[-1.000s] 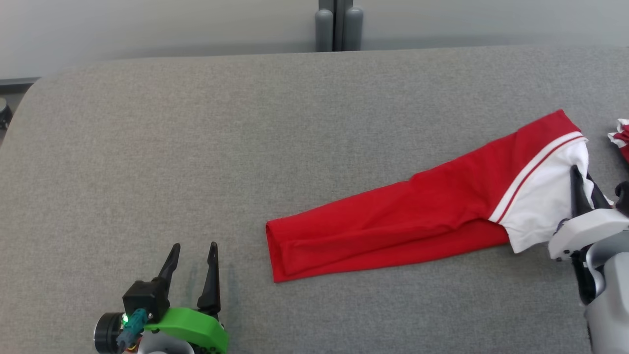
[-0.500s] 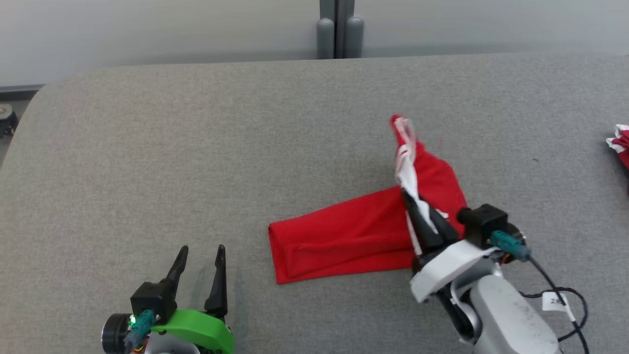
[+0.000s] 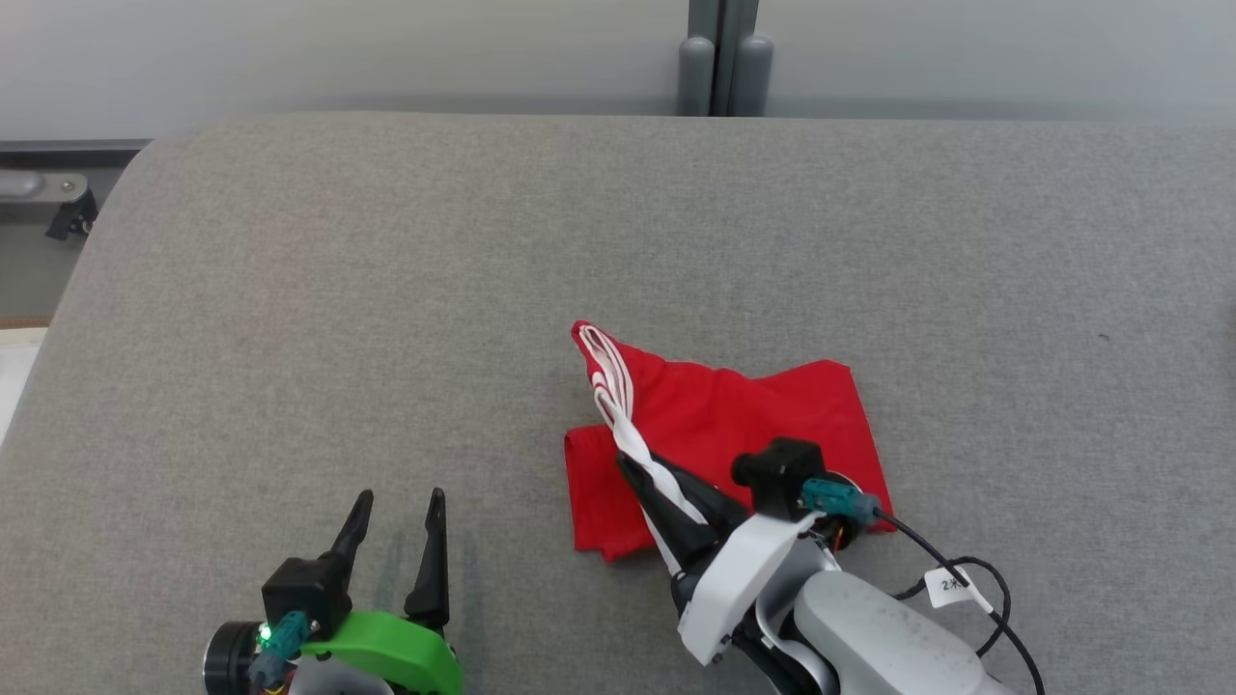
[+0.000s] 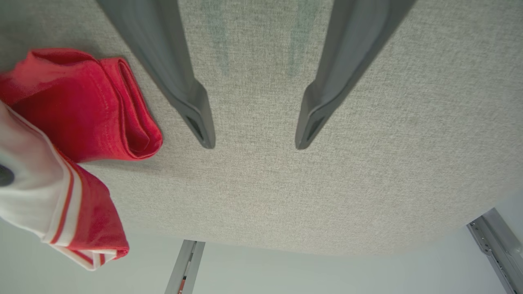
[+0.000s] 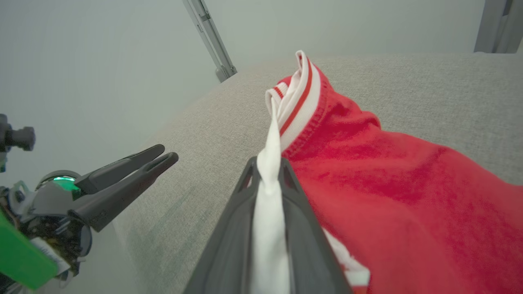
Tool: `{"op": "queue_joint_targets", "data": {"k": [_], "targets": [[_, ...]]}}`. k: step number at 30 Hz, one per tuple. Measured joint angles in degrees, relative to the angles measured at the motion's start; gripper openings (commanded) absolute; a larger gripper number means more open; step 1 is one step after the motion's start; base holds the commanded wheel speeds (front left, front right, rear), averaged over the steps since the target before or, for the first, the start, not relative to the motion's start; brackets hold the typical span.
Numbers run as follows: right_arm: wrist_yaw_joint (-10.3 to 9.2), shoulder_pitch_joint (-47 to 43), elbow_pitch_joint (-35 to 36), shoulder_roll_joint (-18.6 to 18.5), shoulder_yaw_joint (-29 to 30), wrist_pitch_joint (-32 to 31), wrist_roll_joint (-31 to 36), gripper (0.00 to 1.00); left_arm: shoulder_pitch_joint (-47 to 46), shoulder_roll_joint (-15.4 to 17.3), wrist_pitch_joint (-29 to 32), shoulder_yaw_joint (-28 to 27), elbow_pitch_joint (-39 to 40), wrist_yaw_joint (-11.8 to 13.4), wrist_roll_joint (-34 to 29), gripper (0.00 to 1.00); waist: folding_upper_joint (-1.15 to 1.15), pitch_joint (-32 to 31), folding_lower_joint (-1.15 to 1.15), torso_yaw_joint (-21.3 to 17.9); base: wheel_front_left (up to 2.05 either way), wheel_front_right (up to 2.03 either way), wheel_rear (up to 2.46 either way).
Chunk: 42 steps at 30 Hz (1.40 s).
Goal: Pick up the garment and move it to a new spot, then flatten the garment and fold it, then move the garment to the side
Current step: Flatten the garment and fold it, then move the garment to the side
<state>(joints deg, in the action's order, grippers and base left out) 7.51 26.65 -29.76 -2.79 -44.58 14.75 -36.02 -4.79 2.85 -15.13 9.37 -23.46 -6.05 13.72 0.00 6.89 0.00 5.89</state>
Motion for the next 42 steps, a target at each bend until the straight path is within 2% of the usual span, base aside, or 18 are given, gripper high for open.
{"op": "queue_joint_targets", "data": {"k": [1, 5, 8, 16, 21, 24, 34, 42], "targets": [[0.01, 0.5, -0.4, 0.0, -0.6, 0.1, -0.8, 1.00, 0.0, 0.0, 0.0, -0.1, -0.1, 0.0, 0.0, 1.00, 0.00, -0.1, 0.00, 0.1, 0.00, 0.00, 0.00], [0.01, 2.4, -0.4, 0.0, 2.3, 0.2, -1.3, 1.00, 0.0, 0.0, 0.0, -0.5, -0.2, 0.2, 0.0, 1.00, 0.00, -0.1, 0.00, -0.1, 0.00, 0.00, 0.00], [0.01, 2.1, -0.1, 0.0, 8.0, 0.2, 1.7, 1.00, 0.0, 0.0, 0.0, -1.4, 0.0, 0.5, -0.3, 1.00, 0.00, -0.2, 0.00, -0.8, 0.00, 0.00, 0.00], [0.01, -4.4, 1.3, 0.0, 28.9, 0.3, 18.3, 1.00, 0.1, 0.0, 0.0, -3.4, 1.5, 0.5, -2.8, 1.00, 0.00, -1.0, 0.00, -3.6, 0.00, 0.00, 0.00], [0.01, -10.0, 3.0, 0.0, 36.4, 0.3, 25.0, 1.00, 1.1, 0.0, 0.0, -3.9, 3.0, 0.9, -4.3, 1.00, 0.00, -2.5, 0.00, -5.1, 0.00, 0.00, 0.00], [0.01, -12.7, 3.7, -0.1, 38.5, 0.3, 26.6, 1.00, 2.1, 0.0, 0.0, -4.1, 3.8, 1.2, -5.0, 1.00, 0.00, -3.6, 0.00, -5.7, 0.00, 0.00, 0.00], [0.01, -20.6, 3.5, 0.0, 39.6, 0.3, 27.1, 1.00, 7.0, 0.0, 0.0, -3.9, 7.0, 2.1, -5.7, 1.00, 0.00, -7.0, 0.00, -6.7, 0.00, 0.00, 0.00], [0.01, -19.9, 2.7, -0.1, 39.6, 0.3, 27.8, 1.00, 7.7, 0.0, 0.0, -3.0, 7.7, 2.5, -5.6, 1.00, 0.00, -6.3, 0.00, -6.2, 0.00, 0.00, 0.00]]}}
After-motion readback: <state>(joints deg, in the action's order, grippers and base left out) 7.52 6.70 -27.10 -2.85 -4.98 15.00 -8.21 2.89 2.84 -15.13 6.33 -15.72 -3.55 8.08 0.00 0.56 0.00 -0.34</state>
